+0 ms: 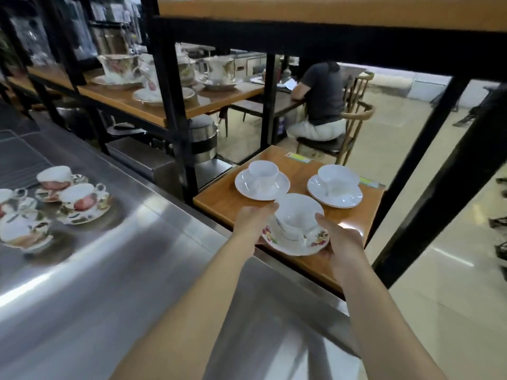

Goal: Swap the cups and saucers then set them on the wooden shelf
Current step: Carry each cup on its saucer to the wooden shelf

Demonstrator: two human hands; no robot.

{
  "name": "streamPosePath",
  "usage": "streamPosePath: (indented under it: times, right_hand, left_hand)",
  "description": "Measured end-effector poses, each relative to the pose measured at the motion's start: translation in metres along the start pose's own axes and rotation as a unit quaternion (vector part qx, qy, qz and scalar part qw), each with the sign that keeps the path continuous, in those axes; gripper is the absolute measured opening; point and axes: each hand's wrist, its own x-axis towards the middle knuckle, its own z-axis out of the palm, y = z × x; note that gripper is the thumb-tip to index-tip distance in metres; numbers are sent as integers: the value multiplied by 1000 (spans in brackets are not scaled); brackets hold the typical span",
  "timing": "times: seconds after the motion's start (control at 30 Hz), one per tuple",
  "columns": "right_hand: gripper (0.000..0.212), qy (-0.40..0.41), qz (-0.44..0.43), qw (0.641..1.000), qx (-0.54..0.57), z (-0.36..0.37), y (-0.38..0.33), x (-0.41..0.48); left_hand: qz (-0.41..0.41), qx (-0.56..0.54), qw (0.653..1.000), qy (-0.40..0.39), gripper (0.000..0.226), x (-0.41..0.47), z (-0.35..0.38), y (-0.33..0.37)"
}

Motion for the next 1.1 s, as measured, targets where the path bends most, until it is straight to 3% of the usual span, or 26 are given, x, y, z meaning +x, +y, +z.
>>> streamPosePath:
  times: [0.13, 0.27, 0.47, 0.7, 0.9, 0.97, 1.03, 1.1]
  right_hand:
    - [58, 44, 17, 998, 51, -2, 3, 13]
    - [56, 64, 9, 995, 73, -2, 2, 21]
    - [54, 76, 0, 994, 80, -2, 9, 30]
    - [33, 86, -9, 995, 50, 0, 14, 40]
    - [34, 88, -1, 996, 4, -1, 17, 40]
    - [36, 89, -3, 996, -12, -2, 18, 41]
    - [45, 88, -13, 996, -29, -1, 20, 41]
    - [56, 104, -38, 993, -42, -1, 24, 42]
  left_hand:
    - [14, 32, 999, -32, 26, 24, 22, 0]
    - [24, 47, 997, -55, 39, 40, 33, 2]
    - [26, 68, 994, -83, 39, 55, 37, -3]
    - [23, 93, 989, -110, 43, 62, 34, -1]
    - [13, 126, 983, -132, 46, 62, 31, 2]
    - [20, 131, 982, -134, 36, 61, 29, 3]
    - [39, 133, 984, -111, 23, 57, 28, 5]
    - [56, 147, 985, -74, 23, 52, 25, 6]
